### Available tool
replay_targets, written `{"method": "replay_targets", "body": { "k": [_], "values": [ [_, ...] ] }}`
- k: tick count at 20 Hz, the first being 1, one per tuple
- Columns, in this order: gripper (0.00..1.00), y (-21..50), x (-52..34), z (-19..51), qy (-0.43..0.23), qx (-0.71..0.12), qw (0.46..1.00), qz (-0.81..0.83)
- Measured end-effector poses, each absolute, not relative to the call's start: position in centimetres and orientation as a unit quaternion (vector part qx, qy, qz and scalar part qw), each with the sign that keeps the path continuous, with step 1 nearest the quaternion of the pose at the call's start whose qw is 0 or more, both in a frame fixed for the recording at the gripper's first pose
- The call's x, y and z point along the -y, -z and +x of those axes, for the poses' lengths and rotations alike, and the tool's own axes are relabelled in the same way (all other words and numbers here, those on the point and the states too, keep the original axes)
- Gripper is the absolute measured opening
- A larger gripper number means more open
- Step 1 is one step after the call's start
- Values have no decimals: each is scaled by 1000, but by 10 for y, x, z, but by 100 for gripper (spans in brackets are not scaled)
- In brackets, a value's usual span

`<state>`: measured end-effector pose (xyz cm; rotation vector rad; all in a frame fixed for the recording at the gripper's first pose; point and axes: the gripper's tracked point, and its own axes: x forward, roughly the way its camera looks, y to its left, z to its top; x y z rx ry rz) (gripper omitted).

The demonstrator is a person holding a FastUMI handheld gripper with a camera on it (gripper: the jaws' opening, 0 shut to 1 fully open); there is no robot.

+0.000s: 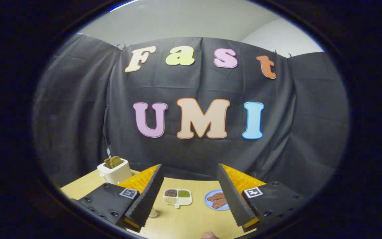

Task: Take the bottle from table, then pour the juice into the cup, finally place the bottle on the coaster

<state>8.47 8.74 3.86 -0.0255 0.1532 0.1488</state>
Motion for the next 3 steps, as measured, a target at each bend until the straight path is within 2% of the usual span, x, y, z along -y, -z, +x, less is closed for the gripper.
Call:
{"method": "replay_targets", "body": {
  "k": [3],
  "values": [
    [100,-50,-75,95,-66,-63,996,-11]
  ]
}}
